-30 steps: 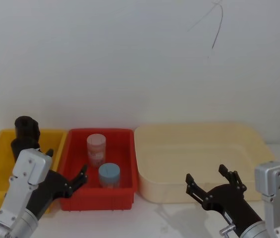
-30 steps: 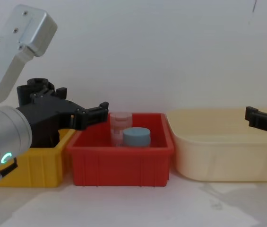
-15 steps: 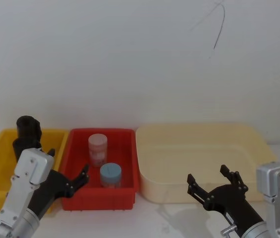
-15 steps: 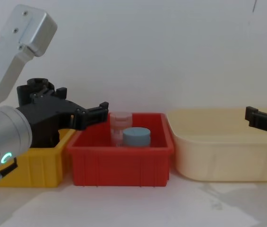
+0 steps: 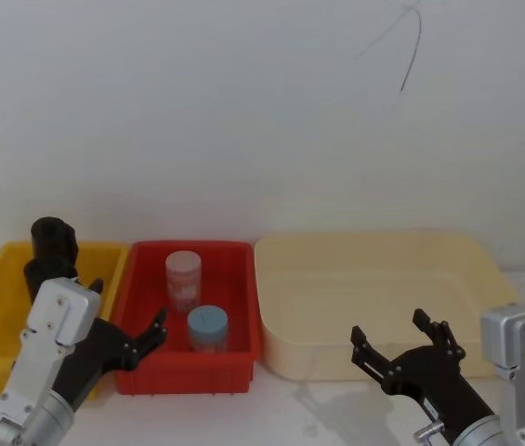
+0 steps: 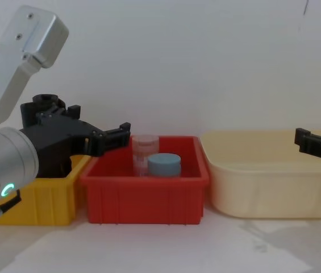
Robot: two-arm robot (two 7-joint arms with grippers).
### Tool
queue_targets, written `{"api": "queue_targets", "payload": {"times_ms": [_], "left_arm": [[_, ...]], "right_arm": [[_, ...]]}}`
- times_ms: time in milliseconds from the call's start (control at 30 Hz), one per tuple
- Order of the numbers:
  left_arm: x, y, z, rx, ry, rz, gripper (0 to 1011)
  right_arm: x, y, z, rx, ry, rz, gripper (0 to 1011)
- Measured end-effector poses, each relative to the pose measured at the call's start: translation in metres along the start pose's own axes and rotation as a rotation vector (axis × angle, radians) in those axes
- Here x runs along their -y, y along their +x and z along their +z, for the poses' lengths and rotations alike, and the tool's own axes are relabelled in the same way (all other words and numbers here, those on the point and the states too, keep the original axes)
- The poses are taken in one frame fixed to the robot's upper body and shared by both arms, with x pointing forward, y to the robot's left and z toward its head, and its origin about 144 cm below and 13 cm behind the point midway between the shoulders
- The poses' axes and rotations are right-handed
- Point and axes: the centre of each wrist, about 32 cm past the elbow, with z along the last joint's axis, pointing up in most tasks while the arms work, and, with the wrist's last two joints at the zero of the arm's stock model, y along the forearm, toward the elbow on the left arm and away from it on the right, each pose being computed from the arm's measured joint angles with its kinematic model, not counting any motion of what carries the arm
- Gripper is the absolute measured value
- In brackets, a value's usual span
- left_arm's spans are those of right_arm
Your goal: Pick up the garbage bag with the one hand and transfer it to the other hand.
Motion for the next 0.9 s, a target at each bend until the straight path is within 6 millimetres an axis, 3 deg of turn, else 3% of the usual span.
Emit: {"api": "queue_targets", "payload": {"times_ms": [900], "left_arm": [[0.0,0.0,0.0,0.0,0.0,0.0,1001]], "right_arm": [[0.0,0.0,0.0,0.0,0.0,0.0,1001]]}}
